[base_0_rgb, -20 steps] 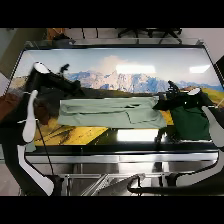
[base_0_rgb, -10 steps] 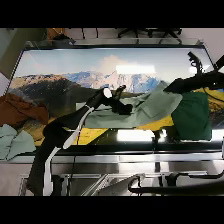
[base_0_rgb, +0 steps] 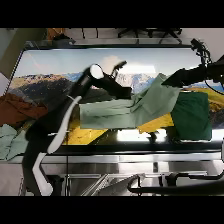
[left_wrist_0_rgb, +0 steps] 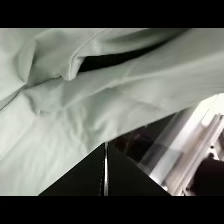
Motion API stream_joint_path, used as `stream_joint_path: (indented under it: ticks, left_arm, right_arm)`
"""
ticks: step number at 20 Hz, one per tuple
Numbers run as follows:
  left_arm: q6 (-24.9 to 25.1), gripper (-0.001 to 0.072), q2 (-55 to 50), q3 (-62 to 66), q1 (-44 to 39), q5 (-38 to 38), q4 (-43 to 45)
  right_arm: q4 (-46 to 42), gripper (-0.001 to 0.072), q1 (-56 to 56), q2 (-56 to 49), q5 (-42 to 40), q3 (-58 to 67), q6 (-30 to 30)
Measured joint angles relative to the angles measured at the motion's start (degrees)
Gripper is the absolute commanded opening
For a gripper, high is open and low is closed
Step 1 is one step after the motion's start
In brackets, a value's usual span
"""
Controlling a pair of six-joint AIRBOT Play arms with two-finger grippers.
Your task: Fold the shirts.
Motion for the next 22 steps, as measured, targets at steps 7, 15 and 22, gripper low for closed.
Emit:
stream_joint_path:
  ticks: [7, 15, 22]
  left_arm:
    - [3.0, 0.0014, 25.3, -3.2, 18.9, -4.8, -0.2]
    - [5.7, 0.0014, 38.0, -3.5, 29.7, -7.1, -0.1]
    - [6.9, 0.0014, 38.6, -3.5, 30.6, -10.2, 0.2]
  right_arm:
    - [2.9, 0.0099, 27.0, -6.8, -18.6, 0.2, 1.1]
    - [-9.7, 0.0364, 56.5, -27.5, -53.8, 0.2, -4.2]
    - [-16.1, 0.0373, 44.8, -15.6, -40.6, 0.3, -3.2]
